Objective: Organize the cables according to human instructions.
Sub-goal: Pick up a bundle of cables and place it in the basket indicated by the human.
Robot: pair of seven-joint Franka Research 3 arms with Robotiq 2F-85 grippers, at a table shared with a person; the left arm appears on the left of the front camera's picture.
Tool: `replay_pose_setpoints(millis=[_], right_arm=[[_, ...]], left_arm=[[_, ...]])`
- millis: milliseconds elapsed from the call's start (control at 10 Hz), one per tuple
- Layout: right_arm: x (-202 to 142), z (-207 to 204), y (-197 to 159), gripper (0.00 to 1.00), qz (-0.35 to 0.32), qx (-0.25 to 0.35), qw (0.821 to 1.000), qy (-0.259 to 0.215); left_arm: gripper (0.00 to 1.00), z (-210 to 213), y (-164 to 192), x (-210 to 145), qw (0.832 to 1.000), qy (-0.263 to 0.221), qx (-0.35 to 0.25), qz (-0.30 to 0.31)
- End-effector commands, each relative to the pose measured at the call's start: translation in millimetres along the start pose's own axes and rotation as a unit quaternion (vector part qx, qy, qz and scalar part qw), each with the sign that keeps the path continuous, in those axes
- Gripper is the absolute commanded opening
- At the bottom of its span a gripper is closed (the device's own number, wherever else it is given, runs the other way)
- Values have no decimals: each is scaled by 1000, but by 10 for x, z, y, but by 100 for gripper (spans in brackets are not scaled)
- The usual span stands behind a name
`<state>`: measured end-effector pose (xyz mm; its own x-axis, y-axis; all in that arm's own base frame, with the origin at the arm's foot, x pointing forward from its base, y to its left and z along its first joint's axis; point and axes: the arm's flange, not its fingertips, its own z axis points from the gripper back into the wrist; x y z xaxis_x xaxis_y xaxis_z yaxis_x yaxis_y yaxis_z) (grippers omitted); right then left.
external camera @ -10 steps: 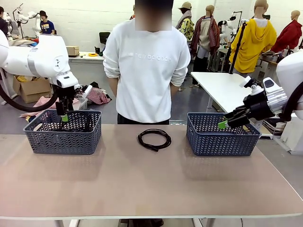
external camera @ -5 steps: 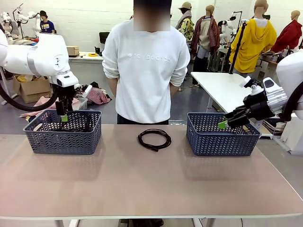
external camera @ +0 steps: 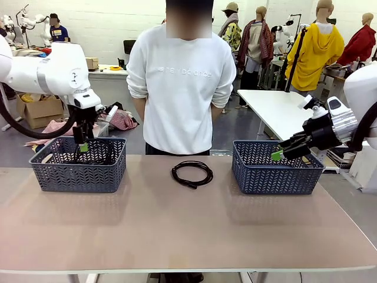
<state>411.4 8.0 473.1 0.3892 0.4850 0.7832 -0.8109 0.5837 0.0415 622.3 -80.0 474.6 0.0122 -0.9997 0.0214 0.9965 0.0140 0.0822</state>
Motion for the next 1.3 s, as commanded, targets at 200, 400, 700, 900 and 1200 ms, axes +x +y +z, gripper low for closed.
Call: replay_pose_setpoints(millis=[200,400,700,900,1200], right_arm=[[-4,-37,-25,100,9,2,1000,-18],[-4,-37,-25,100,9,2,1000,-18],[-4,-37,-25,100,9,2,1000,-18],[-4,-37,-25,100,9,2,1000,-18],[-4,-37,-25,100,9,2,1000,-18]], left_arm=[[100,282,-559,355,996,-73,-5,45],[100,328,-867,492,994,-92,-9,54],[100,254,-1239,718,989,-134,-12,62],[100,191,-1441,848,987,-146,-8,59],[100,104,-1587,968,985,-155,4,73]])
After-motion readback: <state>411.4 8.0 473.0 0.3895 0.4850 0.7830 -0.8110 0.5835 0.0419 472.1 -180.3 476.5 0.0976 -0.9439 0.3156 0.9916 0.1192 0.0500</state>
